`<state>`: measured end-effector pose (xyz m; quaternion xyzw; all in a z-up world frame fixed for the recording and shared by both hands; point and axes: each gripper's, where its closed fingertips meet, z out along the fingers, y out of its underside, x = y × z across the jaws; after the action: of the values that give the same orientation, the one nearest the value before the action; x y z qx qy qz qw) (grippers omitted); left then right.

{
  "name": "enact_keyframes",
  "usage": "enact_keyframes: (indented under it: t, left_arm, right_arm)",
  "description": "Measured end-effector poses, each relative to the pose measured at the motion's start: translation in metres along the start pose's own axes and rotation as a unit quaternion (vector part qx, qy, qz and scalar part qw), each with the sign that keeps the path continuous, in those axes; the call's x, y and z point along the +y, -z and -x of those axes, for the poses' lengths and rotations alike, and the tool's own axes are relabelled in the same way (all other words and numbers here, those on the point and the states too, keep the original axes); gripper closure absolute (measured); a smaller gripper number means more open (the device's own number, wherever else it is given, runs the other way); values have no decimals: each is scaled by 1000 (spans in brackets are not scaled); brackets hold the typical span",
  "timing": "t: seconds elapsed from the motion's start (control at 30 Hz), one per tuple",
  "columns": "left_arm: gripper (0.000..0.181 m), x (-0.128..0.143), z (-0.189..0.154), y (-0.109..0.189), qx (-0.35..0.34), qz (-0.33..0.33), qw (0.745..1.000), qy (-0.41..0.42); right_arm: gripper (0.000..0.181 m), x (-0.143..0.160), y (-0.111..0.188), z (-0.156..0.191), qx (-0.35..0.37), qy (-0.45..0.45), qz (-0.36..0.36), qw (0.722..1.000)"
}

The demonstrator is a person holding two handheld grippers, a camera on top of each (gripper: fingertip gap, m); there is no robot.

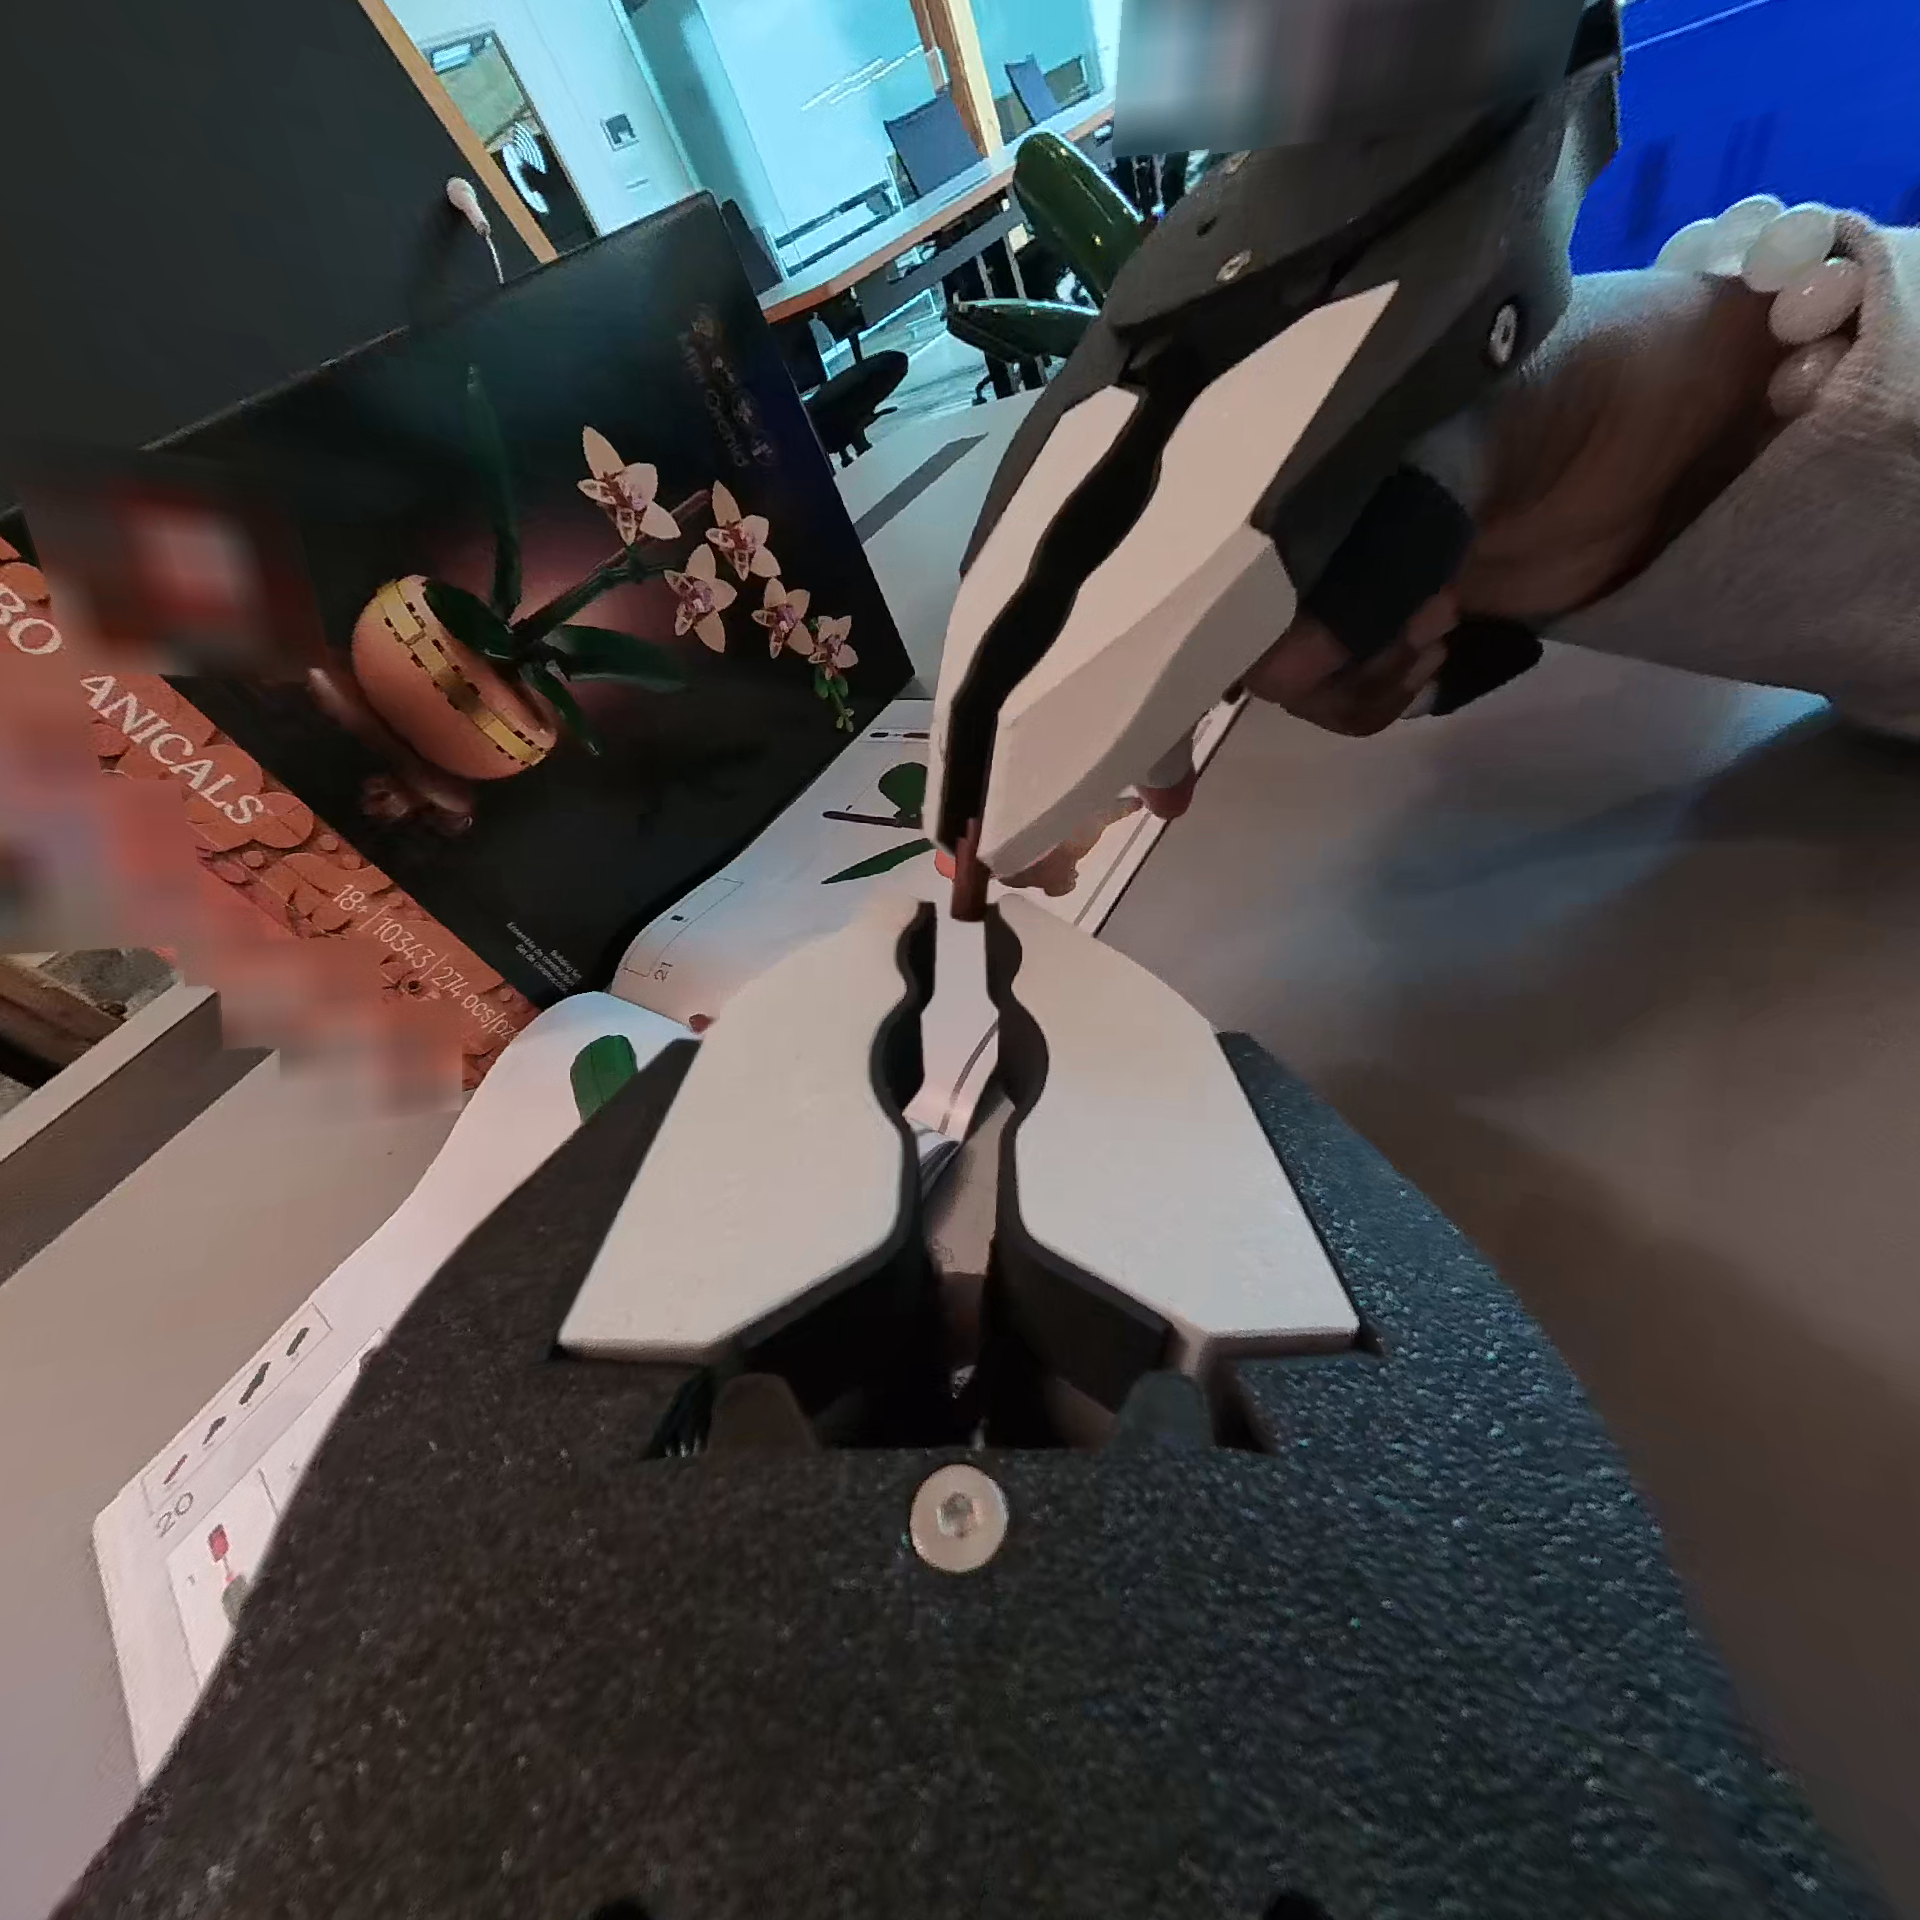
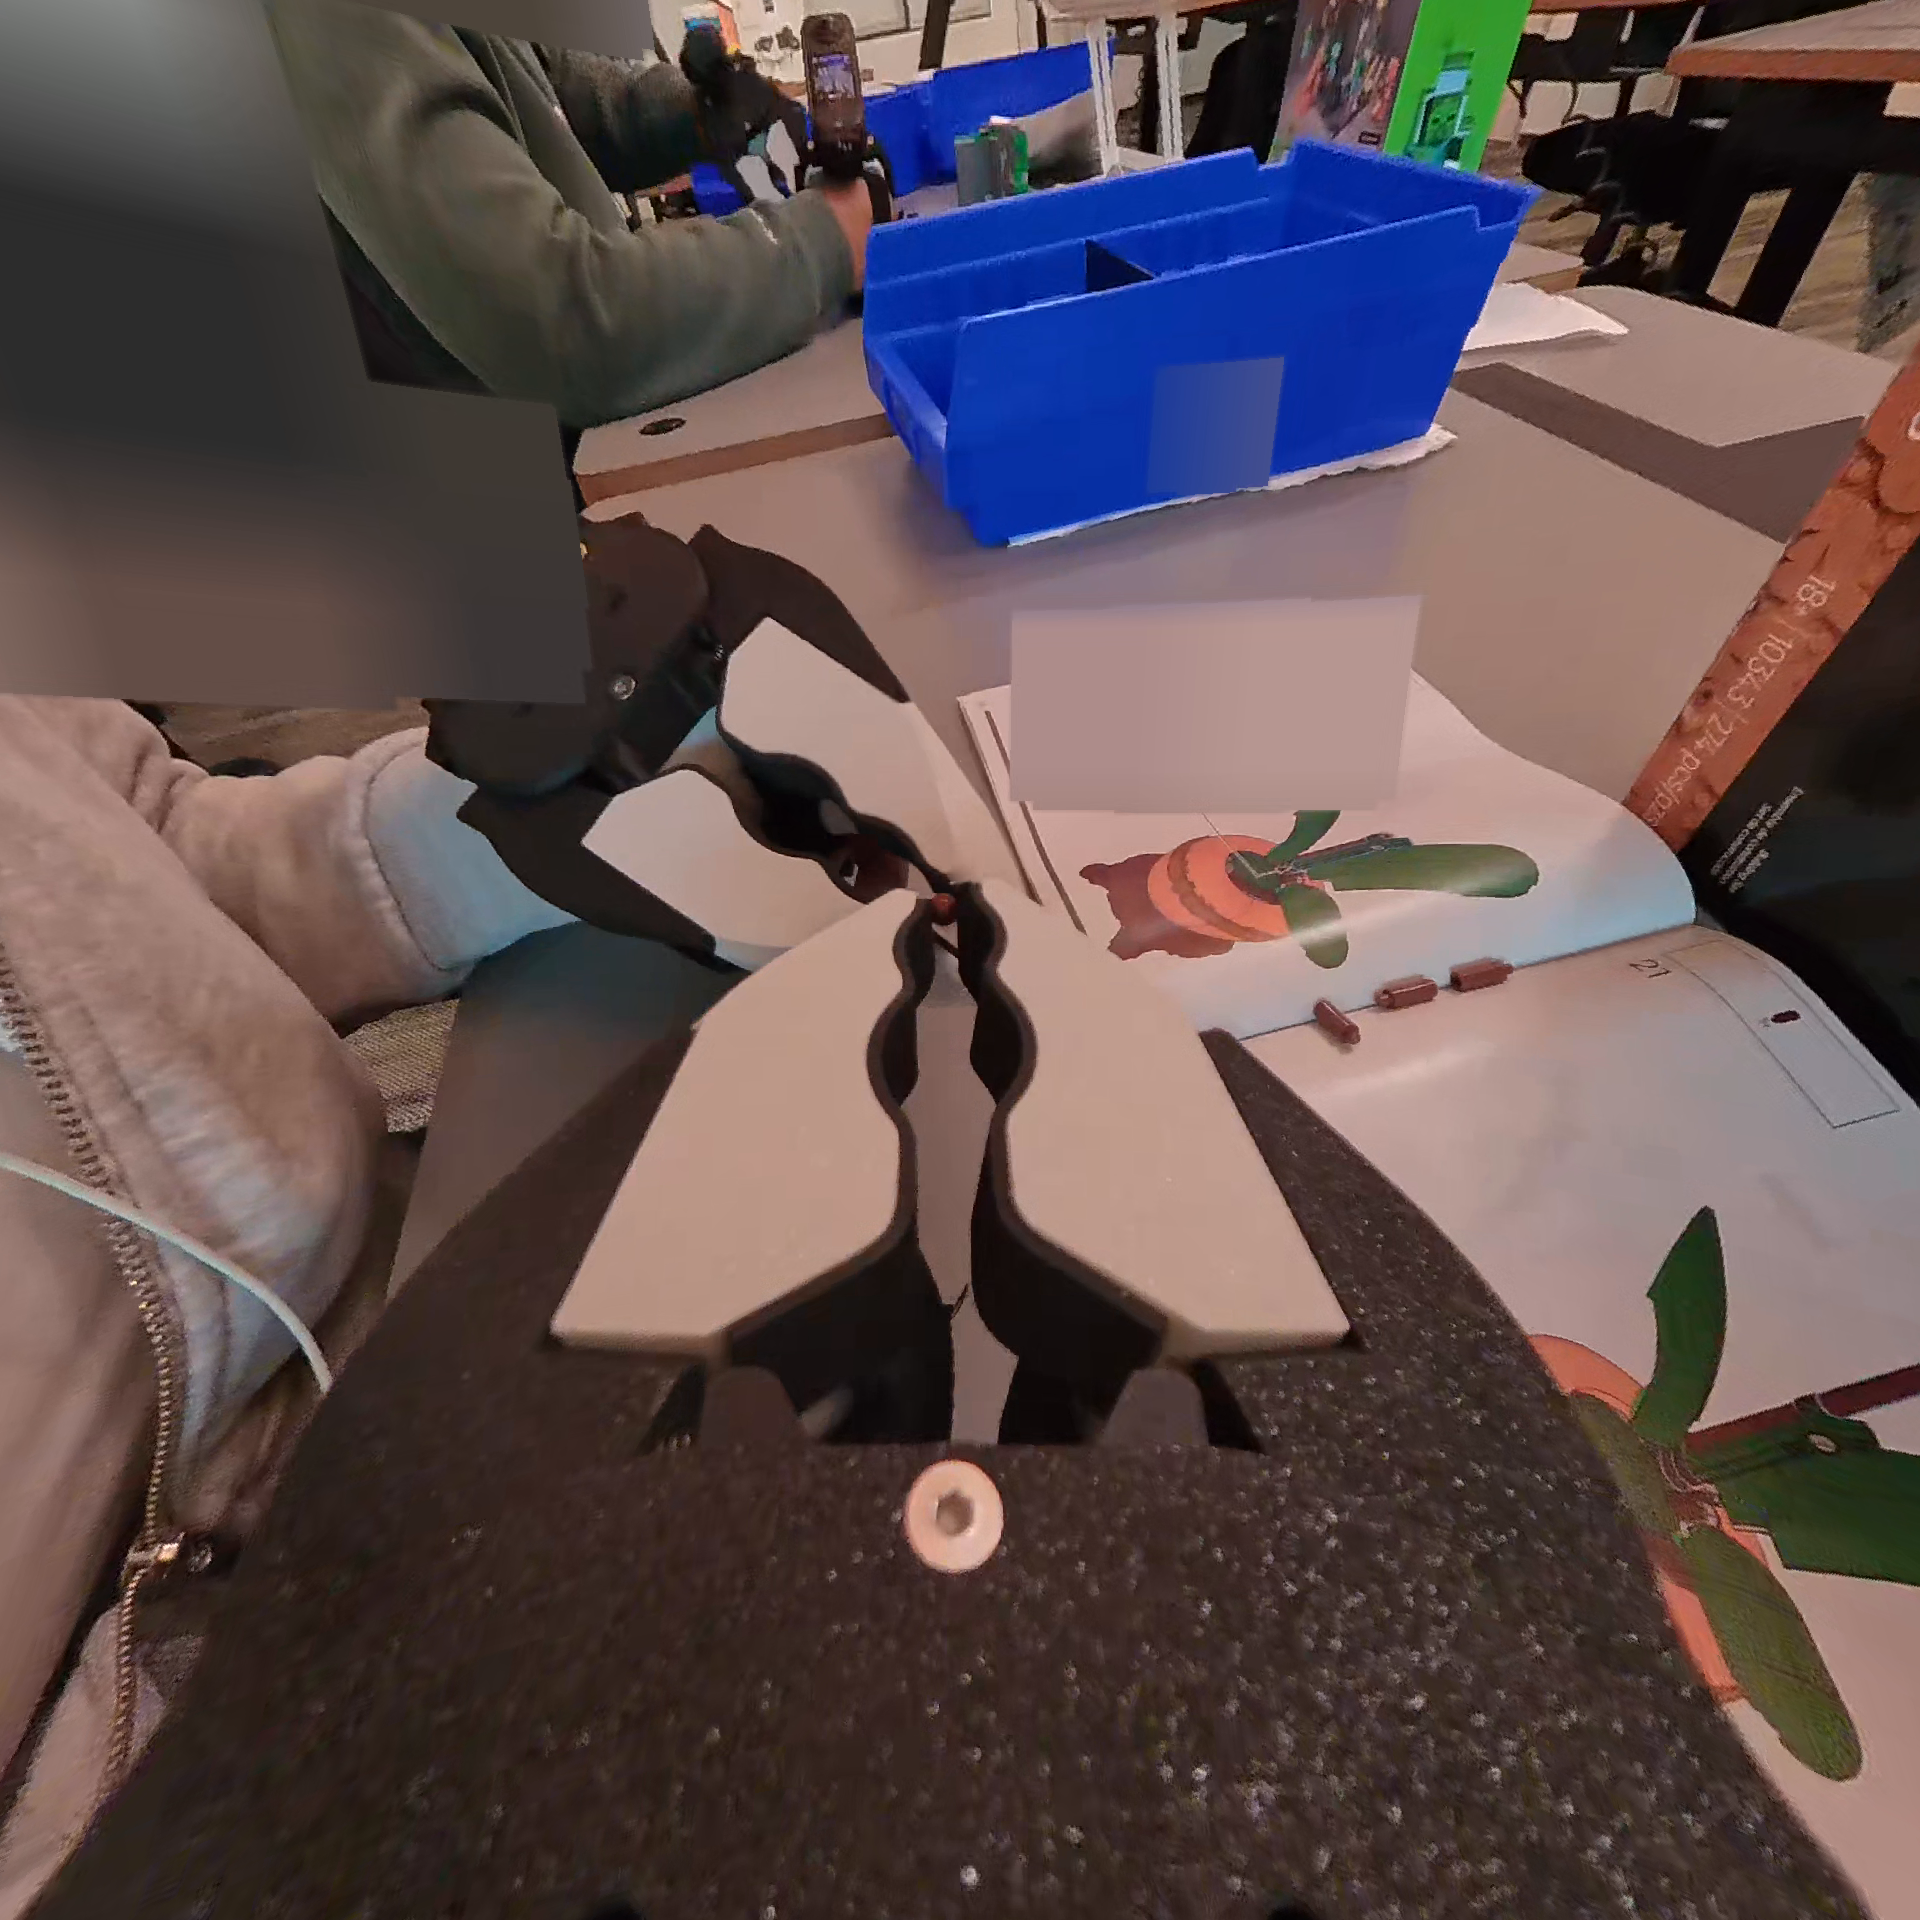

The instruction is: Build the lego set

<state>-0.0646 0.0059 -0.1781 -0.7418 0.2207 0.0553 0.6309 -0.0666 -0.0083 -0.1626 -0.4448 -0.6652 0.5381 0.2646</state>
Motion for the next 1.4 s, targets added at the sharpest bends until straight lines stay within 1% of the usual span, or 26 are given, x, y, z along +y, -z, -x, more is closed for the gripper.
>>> enact_keyframes:
  t: [0.23, 0.4, 0.53, 0.6, 0.67, 0.7, 0.77, 0.8, 0.83, 0.93, 1.0, 1.1, 1.23, 1.3, 1.4]
  left_arm:
    - [176, -1, -3, 0, 2, -2, 1000, -15]
    - [177, -1, -2, 0, 4, -2, 1000, -9]
    - [178, -2, -3, 1, 9, -6, 1000, -6]
    - [178, -1, -2, 3, 12, -7, 1000, 7]
    - [178, 6, 5, 9, 1, 9, 1000, 16]
    - [178, 10, 11, 14, -8, 18, 1000, 23]
    - [178, 20, 21, 24, -13, 33, 998, 50]
    - [178, 25, 24, 28, -10, 39, 997, 65]
    - [178, 28, 26, 31, -5, 41, 996, 81]
    - [178, 30, 24, 33, 20, 37, 993, 114]
    - [178, 32, 19, 32, 40, 44, 991, 117]
    - [178, 32, 12, 32, 59, 47, 991, 108]
    - [178, 32, 9, 33, 69, 49, 990, 108]
    - [178, 33, 8, 32, 75, 50, 990, 108]
    - [177, 35, 5, 31, 85, 59, 989, 106]
  right_arm:
    - [177, 2, -1, 2, -19, -26, -4, 999]
    - [177, 3, -2, 2, -19, -25, -3, 1000]
    - [176, 2, -1, 4, -32, -24, -14, 999]
    - [157, 0, 1, 0, -16, -16, -20, 1000]
    - [141, 6, 6, -13, 31, 1, -2, 1000]
    - [140, 12, 9, -23, 60, 9, 20, 998]
    - [148, 28, 13, -42, 113, 23, 69, 991]
    - [158, 35, 14, -48, 124, 37, 96, 987]
    - [172, 41, 13, -49, 119, 56, 125, 983]
    - [170, 48, 7, -59, 112, 103, 216, 965]
    - [166, 50, -4, -65, 93, 130, 248, 956]
    - [163, 56, -22, -71, 52, 128, 262, 955]
    - [164, 63, -34, -73, 15, 117, 262, 958]
    - [167, 69, -36, -77, 18, 111, 268, 957]
    - [177, 74, -40, -76, 4, 111, 269, 957]
